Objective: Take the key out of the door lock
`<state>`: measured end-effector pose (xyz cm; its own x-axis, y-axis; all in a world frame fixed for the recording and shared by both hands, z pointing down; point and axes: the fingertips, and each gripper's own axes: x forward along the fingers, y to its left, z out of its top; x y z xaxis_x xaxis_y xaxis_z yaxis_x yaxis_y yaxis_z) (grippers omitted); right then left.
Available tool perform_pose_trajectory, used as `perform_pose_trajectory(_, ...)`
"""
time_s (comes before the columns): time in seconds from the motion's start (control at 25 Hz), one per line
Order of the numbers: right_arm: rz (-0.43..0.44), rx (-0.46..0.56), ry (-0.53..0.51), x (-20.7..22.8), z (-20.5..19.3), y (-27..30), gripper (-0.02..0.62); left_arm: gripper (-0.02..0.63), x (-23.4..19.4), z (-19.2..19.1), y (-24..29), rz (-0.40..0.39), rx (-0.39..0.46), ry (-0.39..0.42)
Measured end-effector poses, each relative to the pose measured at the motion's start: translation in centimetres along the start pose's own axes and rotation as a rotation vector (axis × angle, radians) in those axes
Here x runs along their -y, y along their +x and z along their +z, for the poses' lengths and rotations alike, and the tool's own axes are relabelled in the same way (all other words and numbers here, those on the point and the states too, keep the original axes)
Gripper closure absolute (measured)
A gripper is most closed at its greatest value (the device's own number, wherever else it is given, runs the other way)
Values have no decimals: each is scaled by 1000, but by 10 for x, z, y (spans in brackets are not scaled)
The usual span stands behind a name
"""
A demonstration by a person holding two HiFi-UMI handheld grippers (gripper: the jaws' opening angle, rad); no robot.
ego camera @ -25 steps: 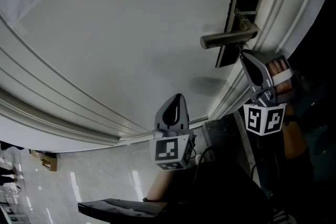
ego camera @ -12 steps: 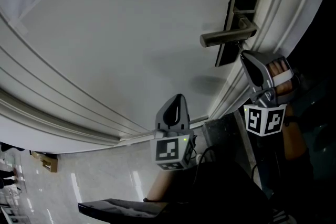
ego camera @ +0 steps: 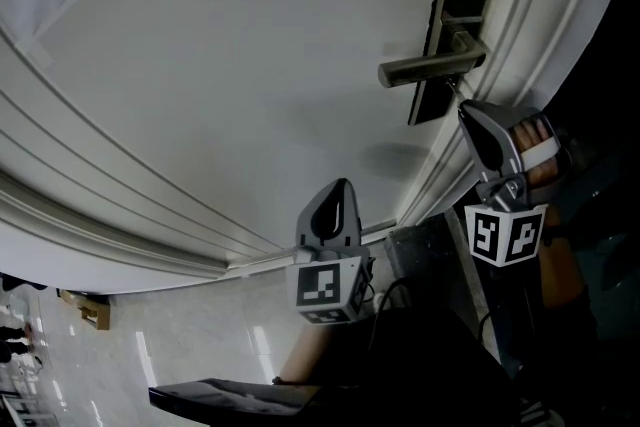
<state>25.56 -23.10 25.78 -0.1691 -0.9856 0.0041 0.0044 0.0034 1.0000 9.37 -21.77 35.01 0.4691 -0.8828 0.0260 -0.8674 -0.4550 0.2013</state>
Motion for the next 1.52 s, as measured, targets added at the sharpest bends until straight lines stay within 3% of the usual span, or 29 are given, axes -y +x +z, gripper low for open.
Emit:
perform_pose_trajectory(0.48, 5, 35, 96, -8, 16, -22, 584, 606, 2, -4, -5, -5, -10, -4)
perform_pose_trajectory(0.76, 17, 50, 260, -20, 24, -33, 584, 606, 2, -2, -9, 24, -22, -13)
perform_pose_trajectory(0.92, 23, 81, 450, -28, 30, -39, 584, 606, 5, -4, -10, 7, -7, 5)
perform_pose_trajectory(1.08, 45, 168, 712, -29, 41, -45, 584, 606, 8, -1, -12, 6, -7, 0)
perform_pose_trajectory(1.36, 204, 304, 1247, -44, 55, -56, 584, 606, 7, -1, -16, 24, 4, 6)
perform_pose_trajectory(1.52, 294, 419, 1452, -49, 62, -57, 584, 606, 5, -4, -20, 38, -4, 23)
